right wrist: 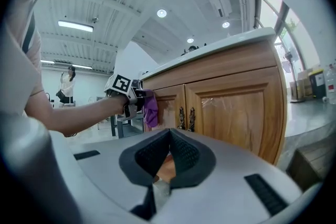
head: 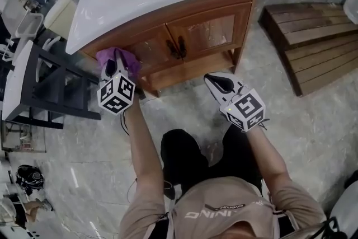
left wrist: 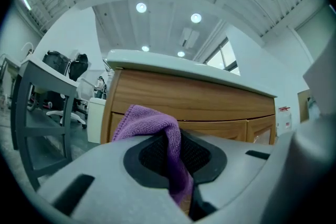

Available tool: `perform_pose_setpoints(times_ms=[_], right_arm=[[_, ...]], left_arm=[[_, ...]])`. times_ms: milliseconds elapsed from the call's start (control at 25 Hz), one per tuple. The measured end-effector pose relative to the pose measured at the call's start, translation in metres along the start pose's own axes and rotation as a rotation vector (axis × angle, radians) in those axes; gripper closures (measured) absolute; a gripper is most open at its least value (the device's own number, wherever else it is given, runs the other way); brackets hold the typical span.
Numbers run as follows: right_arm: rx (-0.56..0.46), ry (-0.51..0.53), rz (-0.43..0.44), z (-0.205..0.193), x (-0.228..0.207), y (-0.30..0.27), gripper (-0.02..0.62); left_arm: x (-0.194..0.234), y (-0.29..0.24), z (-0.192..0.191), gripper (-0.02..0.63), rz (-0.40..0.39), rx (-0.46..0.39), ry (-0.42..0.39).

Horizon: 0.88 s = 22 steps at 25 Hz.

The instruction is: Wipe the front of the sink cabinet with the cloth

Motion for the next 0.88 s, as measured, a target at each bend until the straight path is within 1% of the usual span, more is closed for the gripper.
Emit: perform_pose_setpoints(times_ms=[240,400,600,760,880], right_arm=[[-0.018,0.013,-0.05,0.017,-0.01,-0.001,0.584],[-0.023,0.025,-0.074,0.025,-0.015,0.004,0.584],[-0.016,0.041,-0.11,0.03,-0.028,0.016,0.584],[-0.014,0.041,-0.141,0.031,-0.034,0.029,0.584],[-0.006,0.041,-0.167,0.029,-0.04,0.039,0.584]], left_arm=[[-0.039,-0.008,-0.022,0.569,-0.09,0.053,0.011],[-0.069,-0.013,-0.035,0.569,-0.152,0.085,-0.009],[-0.104,-0.018,-0.045,0.569,-0.215,0.102,0.002],[-0.132,-0.025,-0.054,0.569,-0.272,0.13,-0.01],[-0.151,-0.029,-0.056,0.569,-0.304,0.135,-0.013]])
Point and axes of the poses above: the fingertips, and each gripper's own axes: y backward along the fingers, x to its left, z out of its top, the point moved 3 cm from there along y, backward along the fingers, and after that the axes turned 15 degrees about y, right-handed, at the moved point
